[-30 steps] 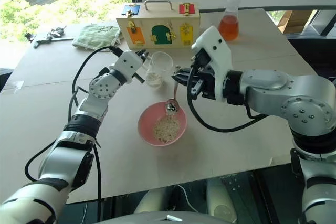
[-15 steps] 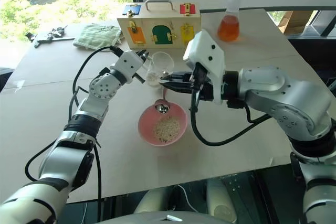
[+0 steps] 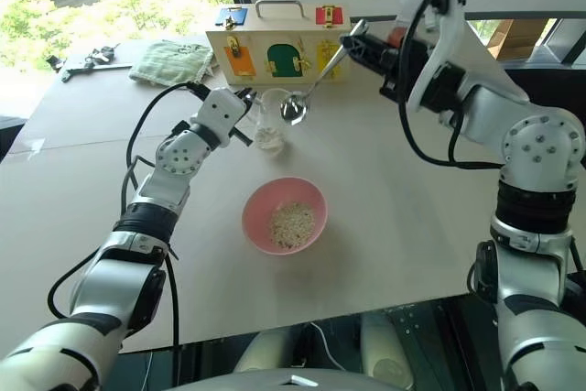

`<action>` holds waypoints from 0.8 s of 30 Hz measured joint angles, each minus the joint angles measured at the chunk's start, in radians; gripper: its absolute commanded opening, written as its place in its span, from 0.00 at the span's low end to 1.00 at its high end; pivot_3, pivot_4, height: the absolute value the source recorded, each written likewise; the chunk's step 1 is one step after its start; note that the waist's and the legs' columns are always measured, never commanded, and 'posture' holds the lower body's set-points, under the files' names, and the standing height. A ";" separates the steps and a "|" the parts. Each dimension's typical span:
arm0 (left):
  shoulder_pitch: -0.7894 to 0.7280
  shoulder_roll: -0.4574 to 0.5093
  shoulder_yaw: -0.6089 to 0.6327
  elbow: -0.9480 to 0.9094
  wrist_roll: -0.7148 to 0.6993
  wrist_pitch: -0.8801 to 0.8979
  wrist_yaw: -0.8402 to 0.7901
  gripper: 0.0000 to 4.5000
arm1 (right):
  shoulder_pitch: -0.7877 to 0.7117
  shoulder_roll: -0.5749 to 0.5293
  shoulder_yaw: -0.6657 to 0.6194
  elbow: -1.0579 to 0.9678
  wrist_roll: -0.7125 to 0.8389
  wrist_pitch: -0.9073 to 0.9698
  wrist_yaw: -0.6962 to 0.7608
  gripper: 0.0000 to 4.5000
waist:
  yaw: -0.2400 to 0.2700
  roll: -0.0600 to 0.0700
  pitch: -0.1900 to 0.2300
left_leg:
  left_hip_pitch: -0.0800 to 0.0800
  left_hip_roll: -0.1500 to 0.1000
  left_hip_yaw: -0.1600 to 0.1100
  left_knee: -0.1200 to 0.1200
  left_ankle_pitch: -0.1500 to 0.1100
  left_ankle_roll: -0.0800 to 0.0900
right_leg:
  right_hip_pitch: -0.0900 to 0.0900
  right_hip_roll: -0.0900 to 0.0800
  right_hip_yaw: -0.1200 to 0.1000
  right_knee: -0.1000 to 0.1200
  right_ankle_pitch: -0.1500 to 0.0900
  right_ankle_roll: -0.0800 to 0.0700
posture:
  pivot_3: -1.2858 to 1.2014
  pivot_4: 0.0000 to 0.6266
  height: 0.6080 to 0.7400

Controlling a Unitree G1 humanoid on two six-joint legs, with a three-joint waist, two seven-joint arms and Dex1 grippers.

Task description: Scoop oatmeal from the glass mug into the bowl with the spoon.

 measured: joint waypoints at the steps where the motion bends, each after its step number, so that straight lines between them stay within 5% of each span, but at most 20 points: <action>1: 0.000 -0.002 0.001 0.000 -0.001 0.001 -0.001 0.02 | -0.004 0.006 -0.004 0.007 -0.002 -0.003 -0.013 0.00 | 0.001 0.000 0.000 | 0.000 0.000 0.000 0.000 0.000 0.000 | 0.000 0.000 0.000 0.000 0.000 0.000 | 0.52 0.24 1.00; 16: 0.004 -0.069 0.007 -0.064 -0.010 0.078 -0.040 0.02 | -0.027 0.144 0.071 0.105 -0.243 -0.114 0.017 0.00 | 0.012 0.000 0.000 | -0.002 -0.003 -0.002 0.001 0.000 0.000 | -0.001 -0.001 -0.002 0.000 0.000 0.000 | 0.52 0.24 1.00; 24: 0.003 -0.067 0.009 -0.066 -0.011 0.081 -0.041 0.00 | -0.020 0.170 0.111 0.120 -0.332 -0.133 0.107 0.77 | 0.010 0.000 0.000 | -0.002 -0.003 -0.002 0.001 0.000 0.000 | -0.001 -0.001 -0.002 0.000 0.000 0.000 | 0.52 0.24 1.00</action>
